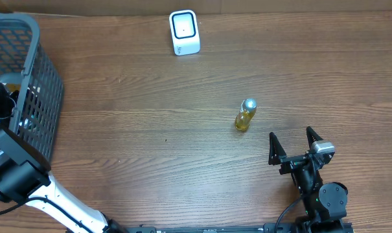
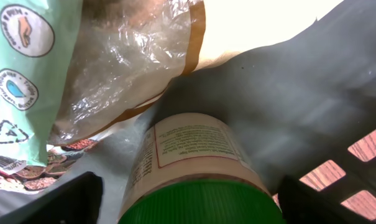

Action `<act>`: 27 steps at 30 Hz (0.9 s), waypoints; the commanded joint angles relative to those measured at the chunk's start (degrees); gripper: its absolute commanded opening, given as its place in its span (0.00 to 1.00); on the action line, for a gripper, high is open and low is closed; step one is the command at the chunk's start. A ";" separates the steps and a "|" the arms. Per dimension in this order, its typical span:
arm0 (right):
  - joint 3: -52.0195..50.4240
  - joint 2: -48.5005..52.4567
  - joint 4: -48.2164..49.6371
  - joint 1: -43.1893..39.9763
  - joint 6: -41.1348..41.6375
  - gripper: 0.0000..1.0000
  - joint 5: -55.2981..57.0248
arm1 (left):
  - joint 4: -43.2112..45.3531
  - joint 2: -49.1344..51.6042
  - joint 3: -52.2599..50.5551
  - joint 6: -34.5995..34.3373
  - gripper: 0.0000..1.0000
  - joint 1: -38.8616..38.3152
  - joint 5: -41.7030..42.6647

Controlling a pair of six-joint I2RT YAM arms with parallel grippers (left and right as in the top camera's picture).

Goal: Scan the item barcode
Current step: 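Close the left gripper on the green-lidded jar in the basket, then lift the green-lidded jar out and carry it right toward the bottle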

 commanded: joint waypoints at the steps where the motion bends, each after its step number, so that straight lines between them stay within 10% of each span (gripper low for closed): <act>1: -0.57 -0.57 0.11 0.11 0.02 1.00 -0.24 | -0.20 0.17 0.17 -0.48 0.79 0.39 -0.81; 27: -0.59 -0.57 0.11 0.11 0.02 1.00 -0.24 | -14.62 -7.28 23.61 -4.52 0.51 1.05 9.18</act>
